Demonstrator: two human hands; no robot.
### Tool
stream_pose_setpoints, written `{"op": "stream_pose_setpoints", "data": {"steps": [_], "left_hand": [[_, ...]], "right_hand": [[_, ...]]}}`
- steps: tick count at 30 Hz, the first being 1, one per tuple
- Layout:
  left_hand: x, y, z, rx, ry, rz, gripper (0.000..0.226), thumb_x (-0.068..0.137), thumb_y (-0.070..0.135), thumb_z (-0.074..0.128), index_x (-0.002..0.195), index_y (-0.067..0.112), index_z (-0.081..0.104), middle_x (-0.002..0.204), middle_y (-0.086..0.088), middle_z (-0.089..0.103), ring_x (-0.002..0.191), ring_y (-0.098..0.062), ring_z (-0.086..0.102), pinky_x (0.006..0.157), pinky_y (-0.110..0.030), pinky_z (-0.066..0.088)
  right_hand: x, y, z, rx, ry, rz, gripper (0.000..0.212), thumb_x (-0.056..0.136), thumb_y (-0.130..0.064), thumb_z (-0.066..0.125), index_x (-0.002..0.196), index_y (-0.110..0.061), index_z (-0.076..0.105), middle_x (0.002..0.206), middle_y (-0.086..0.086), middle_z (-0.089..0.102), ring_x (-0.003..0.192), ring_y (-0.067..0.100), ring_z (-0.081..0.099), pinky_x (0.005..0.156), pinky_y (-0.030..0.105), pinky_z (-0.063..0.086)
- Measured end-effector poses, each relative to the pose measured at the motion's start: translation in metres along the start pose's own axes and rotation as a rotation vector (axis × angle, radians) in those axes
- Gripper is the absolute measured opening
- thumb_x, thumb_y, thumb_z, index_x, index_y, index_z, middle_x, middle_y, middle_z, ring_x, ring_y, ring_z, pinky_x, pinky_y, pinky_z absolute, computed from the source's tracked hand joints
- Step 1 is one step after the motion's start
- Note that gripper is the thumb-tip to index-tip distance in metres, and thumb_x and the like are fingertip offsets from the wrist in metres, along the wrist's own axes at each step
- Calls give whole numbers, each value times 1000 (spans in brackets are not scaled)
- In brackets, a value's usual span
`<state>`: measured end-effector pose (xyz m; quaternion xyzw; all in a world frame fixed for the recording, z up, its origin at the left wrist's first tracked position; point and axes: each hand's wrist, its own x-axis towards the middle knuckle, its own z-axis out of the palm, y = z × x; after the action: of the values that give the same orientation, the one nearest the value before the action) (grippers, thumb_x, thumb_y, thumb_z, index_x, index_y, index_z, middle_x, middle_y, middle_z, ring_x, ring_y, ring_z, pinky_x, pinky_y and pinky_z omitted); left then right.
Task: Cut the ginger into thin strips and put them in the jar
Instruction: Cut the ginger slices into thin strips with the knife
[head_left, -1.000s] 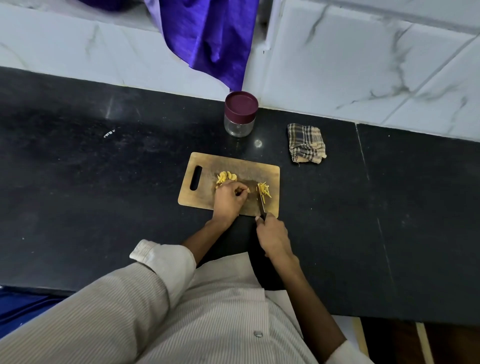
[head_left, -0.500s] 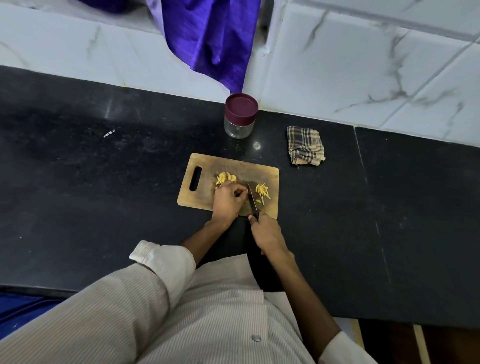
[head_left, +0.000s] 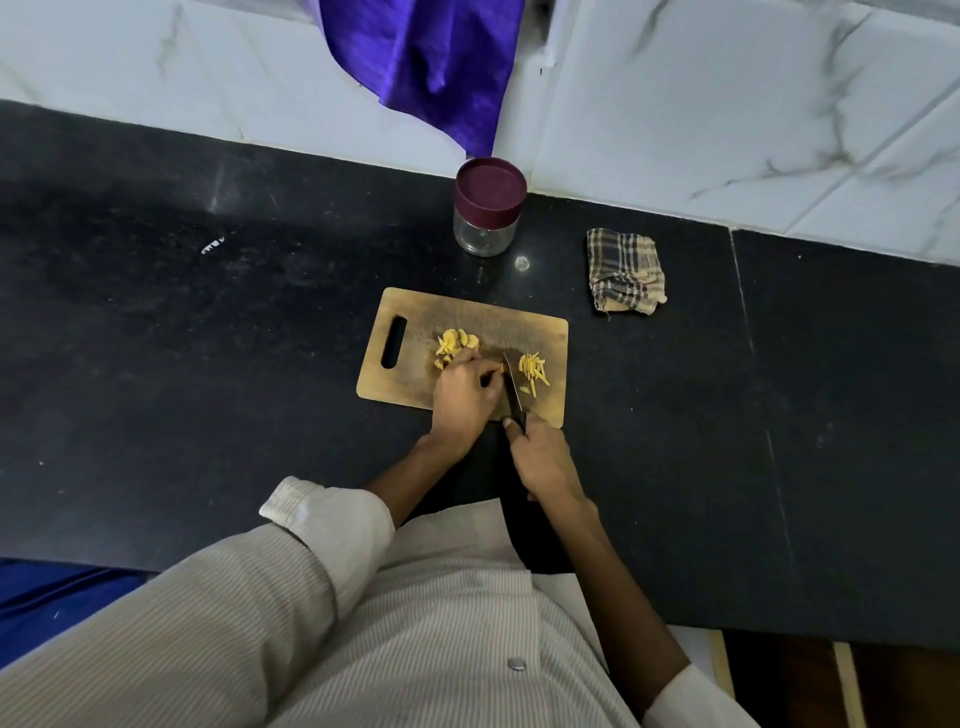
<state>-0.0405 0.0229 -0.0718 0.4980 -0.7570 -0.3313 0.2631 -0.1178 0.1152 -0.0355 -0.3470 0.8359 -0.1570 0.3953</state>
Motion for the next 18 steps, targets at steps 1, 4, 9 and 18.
{"op": "stream_pose_setpoints", "data": {"steps": [1, 4, 9, 18], "left_hand": [[0, -1, 0, -2, -6, -4, 16, 88, 8, 63, 100, 6, 73, 105, -11, 64, 87, -20, 63, 78, -30, 51], [2, -4, 0, 0, -39, -1, 20, 89, 10, 63, 106, 7, 72, 105, -9, 63, 87, -19, 61, 78, -28, 49], [3, -4, 0, 20, -57, -12, 20, 90, 11, 62, 107, 7, 72, 105, -8, 62, 89, -19, 61, 79, -29, 50], [2, -1, -1, 31, -38, -23, 19, 90, 11, 62, 106, 7, 72, 111, -8, 62, 89, -18, 62, 81, -28, 50]], "right_hand": [[0, 0, -1, 2, -1, 0, 29, 104, -36, 42, 112, -12, 57, 103, 11, 62, 93, 31, 64, 79, 54, 56], [1, -1, -3, 4, 7, 6, 31, 104, -37, 42, 113, -12, 57, 103, 12, 63, 92, 32, 65, 78, 53, 57], [2, -7, -4, 14, -7, 21, 31, 103, -38, 41, 113, -13, 57, 103, 14, 64, 94, 33, 65, 80, 52, 57], [-1, -9, -1, -12, 14, 10, 31, 104, -37, 42, 113, -11, 57, 103, 14, 64, 92, 34, 66, 79, 54, 56]]}}
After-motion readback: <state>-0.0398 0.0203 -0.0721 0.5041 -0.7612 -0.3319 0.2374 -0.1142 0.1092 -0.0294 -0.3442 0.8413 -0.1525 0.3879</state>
